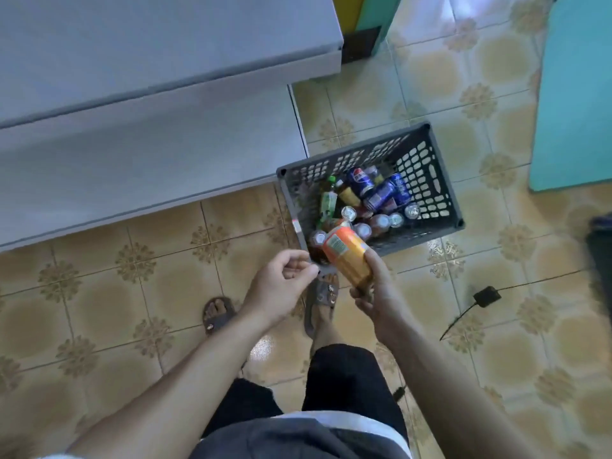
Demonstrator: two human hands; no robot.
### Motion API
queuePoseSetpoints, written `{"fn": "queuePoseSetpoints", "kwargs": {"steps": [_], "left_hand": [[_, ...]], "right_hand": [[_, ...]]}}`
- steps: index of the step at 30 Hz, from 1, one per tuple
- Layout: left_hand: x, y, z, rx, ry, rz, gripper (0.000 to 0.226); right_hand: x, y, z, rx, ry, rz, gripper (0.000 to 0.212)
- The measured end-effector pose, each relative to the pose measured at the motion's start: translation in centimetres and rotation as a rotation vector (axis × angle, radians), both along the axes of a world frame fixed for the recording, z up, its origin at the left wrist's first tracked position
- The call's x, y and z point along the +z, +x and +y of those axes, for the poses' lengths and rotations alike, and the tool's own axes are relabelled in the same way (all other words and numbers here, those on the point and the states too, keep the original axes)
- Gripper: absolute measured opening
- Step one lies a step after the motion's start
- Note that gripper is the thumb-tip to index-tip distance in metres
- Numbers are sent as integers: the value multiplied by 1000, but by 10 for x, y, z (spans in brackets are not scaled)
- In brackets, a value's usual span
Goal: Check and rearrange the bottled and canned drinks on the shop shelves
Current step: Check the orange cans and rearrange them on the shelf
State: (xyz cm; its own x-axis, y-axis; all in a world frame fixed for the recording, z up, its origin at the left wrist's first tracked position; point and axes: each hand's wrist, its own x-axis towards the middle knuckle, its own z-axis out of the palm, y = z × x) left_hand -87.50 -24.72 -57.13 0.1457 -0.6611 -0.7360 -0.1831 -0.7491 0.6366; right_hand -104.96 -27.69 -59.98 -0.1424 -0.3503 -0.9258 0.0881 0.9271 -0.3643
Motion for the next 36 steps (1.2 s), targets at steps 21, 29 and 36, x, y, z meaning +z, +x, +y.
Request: {"fn": "queuePoseSetpoints", "kwargs": {"steps": [21,29,36], "left_hand": [[-258,-128,-100,-297,165,-39,17],[-269,-126,-98,-317,187,-69,16],[-228,-105,-99,-321,189,-142,23]], "right_hand": [[-315,-127,-128,1263,-231,758,69],[-340,-108,-123,1285,-166,745,49],[-296,-102,-122,1213,-136,685,39]]}}
